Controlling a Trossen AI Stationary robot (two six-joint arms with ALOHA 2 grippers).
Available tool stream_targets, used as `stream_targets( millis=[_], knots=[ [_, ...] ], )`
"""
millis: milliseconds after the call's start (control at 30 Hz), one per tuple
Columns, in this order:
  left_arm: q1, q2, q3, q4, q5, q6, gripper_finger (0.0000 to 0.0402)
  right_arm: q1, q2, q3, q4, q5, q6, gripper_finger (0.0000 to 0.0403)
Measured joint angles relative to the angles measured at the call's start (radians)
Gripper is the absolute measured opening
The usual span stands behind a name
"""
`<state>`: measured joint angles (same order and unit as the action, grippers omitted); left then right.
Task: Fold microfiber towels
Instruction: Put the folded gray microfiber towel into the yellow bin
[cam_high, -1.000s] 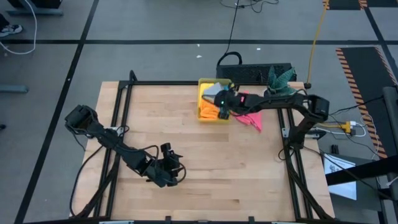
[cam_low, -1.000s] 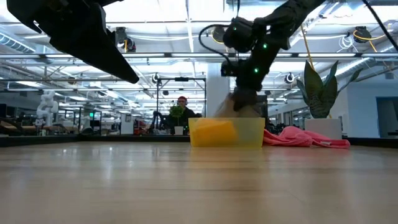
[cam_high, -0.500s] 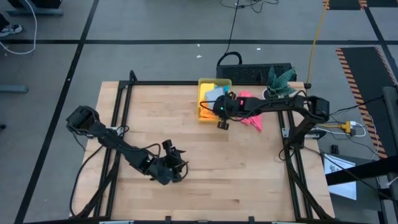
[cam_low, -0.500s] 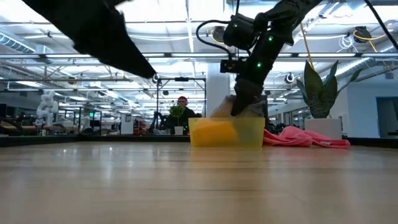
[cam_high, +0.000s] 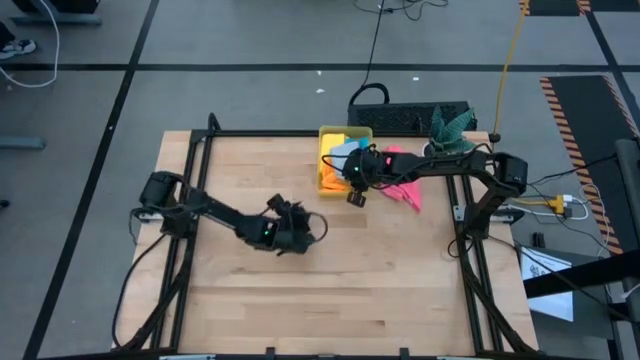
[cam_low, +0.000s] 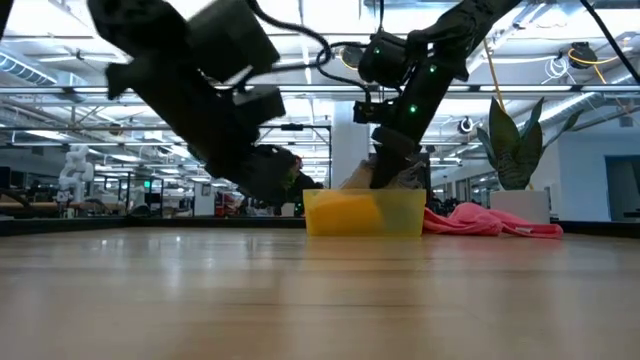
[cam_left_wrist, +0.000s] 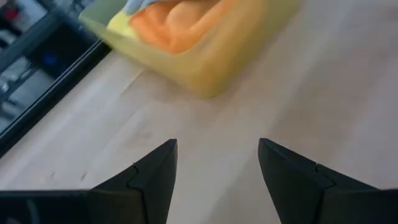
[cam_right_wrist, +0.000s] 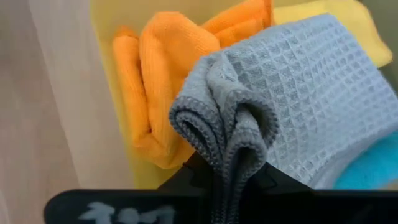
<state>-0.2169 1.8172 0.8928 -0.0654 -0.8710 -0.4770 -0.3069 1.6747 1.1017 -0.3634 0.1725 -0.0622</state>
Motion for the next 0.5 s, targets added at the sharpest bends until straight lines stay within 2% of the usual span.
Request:
stream_targets(
  millis=[200,400,500],
  knots=[
    [0.104,0.006,0.0,-0.021,0.015,-0.001,0.0227,-0.004,0.009,0.0,-0.009,-0.089,0.05,0.0044],
    [0.196,0.012,0.0,0.062,0.122,0.076,0.0227,-0.006,0.007,0.0,-0.017,-0.225,0.088,0.0066],
    [0.226,0.02,-0.017,0.12,0.142,0.112,0.0227,-0.006,0.0,0.0,-0.017,-0.296,0.112,0.0085]
  ],
)
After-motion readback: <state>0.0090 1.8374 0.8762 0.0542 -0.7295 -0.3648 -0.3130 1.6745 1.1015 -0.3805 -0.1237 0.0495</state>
